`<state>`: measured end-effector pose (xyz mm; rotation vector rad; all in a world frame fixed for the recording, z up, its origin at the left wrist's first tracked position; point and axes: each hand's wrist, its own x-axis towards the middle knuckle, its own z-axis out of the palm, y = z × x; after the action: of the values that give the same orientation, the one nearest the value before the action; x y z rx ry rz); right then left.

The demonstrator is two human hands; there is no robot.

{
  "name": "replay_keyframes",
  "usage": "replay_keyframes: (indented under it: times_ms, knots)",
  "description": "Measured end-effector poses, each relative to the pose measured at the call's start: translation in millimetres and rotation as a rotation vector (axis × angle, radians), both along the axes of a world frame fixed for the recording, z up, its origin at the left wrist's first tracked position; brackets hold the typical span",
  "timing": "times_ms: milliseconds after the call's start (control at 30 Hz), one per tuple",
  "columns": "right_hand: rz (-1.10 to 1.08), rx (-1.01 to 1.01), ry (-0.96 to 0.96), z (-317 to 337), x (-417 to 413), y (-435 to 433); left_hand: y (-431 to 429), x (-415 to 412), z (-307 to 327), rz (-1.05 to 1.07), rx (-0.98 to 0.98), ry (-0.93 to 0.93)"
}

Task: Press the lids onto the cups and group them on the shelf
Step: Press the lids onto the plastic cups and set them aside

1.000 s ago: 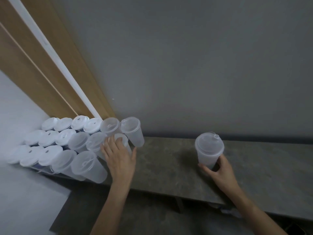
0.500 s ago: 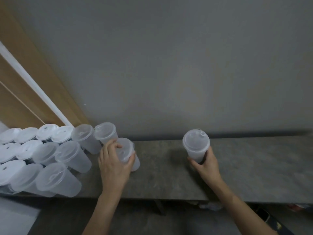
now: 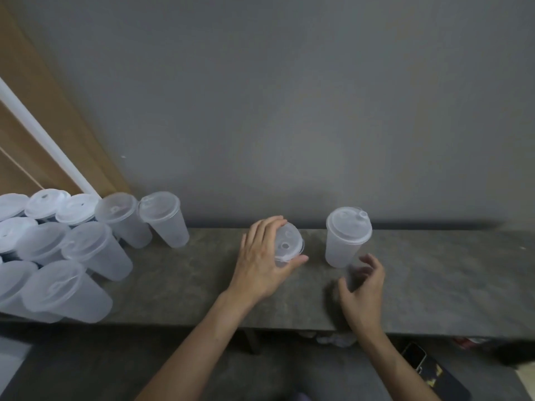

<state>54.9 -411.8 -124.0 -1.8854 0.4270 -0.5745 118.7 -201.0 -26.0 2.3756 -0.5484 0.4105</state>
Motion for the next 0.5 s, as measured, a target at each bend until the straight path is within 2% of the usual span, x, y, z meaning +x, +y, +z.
replay_keyframes:
  times_ms: [67, 200, 267, 367, 500]
  knots:
    - [0.051, -0.06, -0.068, -1, -14, 11, 3, -1, -2, -0.017, -0.089, 0.064]
    - [0.379, -0.124, -0.114, 13, -13, 39, 7, -3, -7, -0.085, -0.146, 0.105]
    - [0.513, -0.081, -0.076, 21, 0, 57, 8, -4, -8, -0.121, -0.144, 0.114]
    - [0.596, 0.035, -0.013, 25, 21, 76, 13, -3, -6, -0.186, -0.183, 0.165]
    - [0.647, 0.039, 0.015, 19, 34, 79, 21, -4, -5, -0.255, -0.188, 0.188]
